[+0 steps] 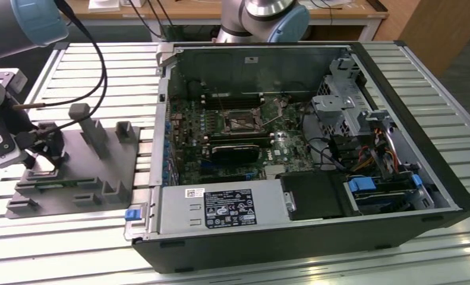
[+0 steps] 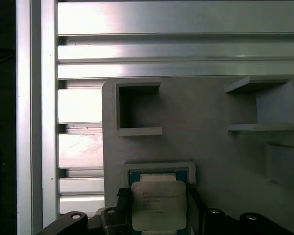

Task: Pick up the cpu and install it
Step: 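Pick up the cpu and move it towards the insertion slot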

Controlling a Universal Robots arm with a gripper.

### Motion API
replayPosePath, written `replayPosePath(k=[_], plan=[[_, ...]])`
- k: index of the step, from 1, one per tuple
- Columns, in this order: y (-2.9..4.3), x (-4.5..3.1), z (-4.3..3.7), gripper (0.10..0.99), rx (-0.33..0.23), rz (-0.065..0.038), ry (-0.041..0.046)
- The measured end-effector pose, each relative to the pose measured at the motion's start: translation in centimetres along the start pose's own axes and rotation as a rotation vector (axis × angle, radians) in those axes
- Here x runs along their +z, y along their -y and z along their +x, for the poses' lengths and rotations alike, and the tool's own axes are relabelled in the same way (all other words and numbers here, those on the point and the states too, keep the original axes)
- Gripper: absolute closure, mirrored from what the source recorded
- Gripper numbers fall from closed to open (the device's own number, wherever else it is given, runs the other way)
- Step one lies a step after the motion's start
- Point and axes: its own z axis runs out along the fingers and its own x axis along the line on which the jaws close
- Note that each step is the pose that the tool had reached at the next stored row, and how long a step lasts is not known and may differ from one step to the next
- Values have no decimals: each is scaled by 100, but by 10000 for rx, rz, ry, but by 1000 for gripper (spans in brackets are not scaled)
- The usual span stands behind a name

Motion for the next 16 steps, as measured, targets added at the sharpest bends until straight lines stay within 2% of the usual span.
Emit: replayPosePath(k=[1, 2, 16], plan=[[0, 1, 0, 486, 0, -1, 1], [0, 1, -1, 545, 0, -1, 1], [-1, -2, -10, 533, 0, -3, 4]])
